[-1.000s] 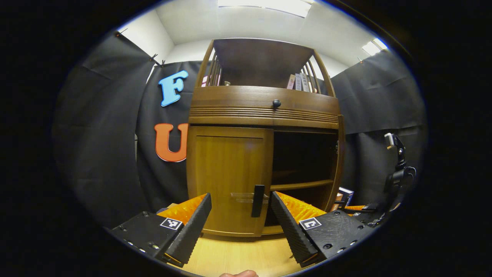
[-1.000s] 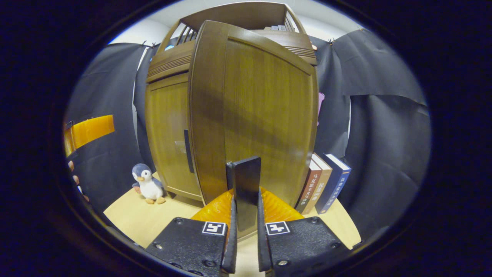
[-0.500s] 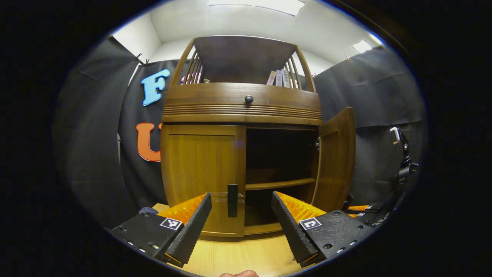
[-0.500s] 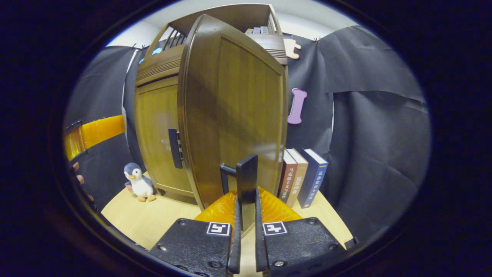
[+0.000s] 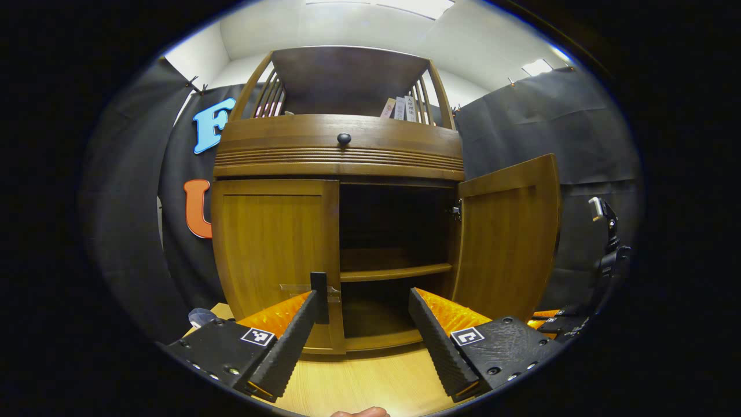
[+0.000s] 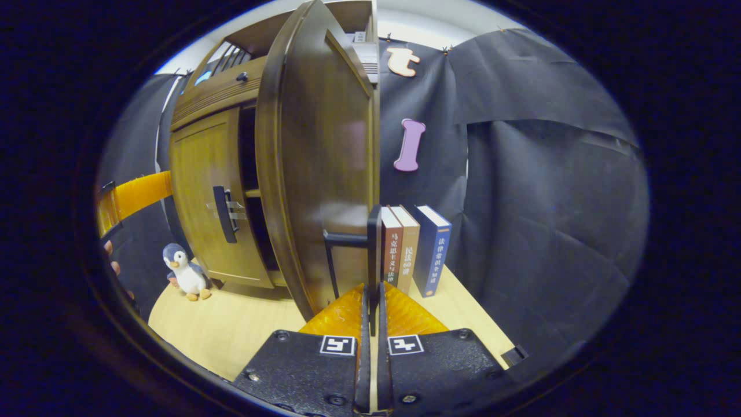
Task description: Open the right door of the double-door shoe cabinet with the right hand, and open the left door with the left hand.
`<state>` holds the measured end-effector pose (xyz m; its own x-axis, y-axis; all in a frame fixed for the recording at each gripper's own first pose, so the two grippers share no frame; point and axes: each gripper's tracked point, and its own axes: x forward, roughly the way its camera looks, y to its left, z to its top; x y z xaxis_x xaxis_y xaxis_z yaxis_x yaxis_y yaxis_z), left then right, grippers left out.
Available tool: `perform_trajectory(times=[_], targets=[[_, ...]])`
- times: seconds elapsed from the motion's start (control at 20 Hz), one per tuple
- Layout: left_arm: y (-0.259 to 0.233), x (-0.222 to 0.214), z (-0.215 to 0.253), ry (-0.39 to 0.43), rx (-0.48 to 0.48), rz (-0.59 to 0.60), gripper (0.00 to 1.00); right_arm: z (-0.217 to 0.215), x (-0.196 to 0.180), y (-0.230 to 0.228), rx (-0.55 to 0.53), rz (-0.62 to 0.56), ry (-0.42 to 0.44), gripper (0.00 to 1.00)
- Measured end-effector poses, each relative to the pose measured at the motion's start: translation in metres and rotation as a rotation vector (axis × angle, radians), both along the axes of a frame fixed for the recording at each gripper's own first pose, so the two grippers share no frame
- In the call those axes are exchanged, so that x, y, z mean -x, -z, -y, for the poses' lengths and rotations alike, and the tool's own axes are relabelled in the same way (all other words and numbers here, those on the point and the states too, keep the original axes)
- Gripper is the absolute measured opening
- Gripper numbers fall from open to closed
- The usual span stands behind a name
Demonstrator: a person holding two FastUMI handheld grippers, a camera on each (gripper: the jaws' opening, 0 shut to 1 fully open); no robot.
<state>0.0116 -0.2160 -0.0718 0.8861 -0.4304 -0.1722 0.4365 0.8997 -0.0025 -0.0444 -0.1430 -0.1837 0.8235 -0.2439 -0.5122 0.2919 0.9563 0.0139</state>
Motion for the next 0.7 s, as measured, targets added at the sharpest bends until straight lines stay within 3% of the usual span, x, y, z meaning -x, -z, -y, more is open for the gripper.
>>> perform_trajectory(times=[0.15,0.3,0.35,0.7], targets=[[0.002,-0.001,0.006,0.009,-0.007,-0.005,0.95,0.017,0.008,0.002,-0.001,-0.011,0.04,0.08],[0.003,-0.005,0.011,0.012,-0.004,-0.01,0.95,0.03,0.015,0.0,-0.008,-0.015,0.051,0.0],[0.004,-0.007,0.012,0.012,-0.004,-0.013,0.95,0.035,0.016,0.0,-0.009,-0.017,0.052,0.04],[0.016,-0.022,0.015,0.011,0.005,-0.041,0.95,0.066,0.038,-0.01,0.007,-0.028,0.098,0.04]])
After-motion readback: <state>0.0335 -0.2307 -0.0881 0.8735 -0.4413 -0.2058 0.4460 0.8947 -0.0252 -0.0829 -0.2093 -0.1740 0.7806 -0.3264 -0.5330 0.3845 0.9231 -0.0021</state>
